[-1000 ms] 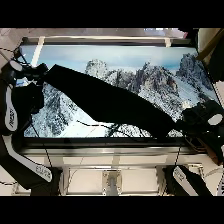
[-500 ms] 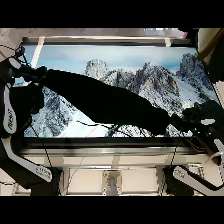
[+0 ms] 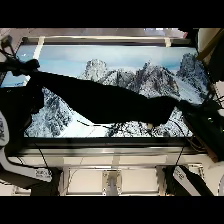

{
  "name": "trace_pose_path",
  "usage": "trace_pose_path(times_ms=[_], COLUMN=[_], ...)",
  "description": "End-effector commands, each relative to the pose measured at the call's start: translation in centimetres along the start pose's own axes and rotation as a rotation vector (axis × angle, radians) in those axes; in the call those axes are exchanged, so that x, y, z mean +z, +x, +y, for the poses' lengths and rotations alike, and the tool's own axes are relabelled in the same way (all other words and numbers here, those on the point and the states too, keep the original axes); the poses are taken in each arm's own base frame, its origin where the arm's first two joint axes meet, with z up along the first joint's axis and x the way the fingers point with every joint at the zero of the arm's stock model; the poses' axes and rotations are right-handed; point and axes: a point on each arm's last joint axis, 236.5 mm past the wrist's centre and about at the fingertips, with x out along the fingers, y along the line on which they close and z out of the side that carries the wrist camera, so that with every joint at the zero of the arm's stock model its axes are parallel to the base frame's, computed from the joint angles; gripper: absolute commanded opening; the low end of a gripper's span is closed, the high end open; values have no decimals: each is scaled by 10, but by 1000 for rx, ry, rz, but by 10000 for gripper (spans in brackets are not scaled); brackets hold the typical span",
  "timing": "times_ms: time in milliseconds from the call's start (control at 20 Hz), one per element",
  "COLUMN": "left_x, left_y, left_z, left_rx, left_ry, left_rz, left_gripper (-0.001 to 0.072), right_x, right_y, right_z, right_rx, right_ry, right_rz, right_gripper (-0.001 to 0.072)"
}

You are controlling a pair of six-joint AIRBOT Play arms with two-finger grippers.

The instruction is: Fold the clothes and pants, and hang the long-sleeved shirts on hangers.

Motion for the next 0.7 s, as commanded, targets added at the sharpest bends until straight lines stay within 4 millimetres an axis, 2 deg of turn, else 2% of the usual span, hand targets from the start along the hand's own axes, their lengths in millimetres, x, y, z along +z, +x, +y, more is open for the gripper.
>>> trace_pose_path(times_ms=[0, 150, 300, 350, 500, 600, 650], left_x=[9, 0, -7, -8, -1, 4, 9], left_y=[-68, -130, -184, -195, -210, -210, -206], left_z=[-13, -16, 5, 7, 4, 10, 9], left_rx=[0, 52, 194, 216, 223, 246, 241], left_ry=[68, 162, 209, 214, 222, 225, 225], left_rz=[-58, -75, -102, -114, -168, -184, -196], left_gripper=[7, 7, 7, 7, 7, 7, 7], right_x=[38, 54, 75, 80, 95, 108, 114], right_y=[-68, -134, -201, -220, -255, -267, -266], right_z=[54, 107, 146, 160, 189, 195, 192], right_rx=[3, 6, -45, -43, -32, -47, -52], right_ry=[-165, -273, -290, -306, -357, -378, -368], right_rz=[-100, -181, -346, -398, -491, -529, -525], right_gripper=[22, 21, 21, 21, 21, 21, 21])
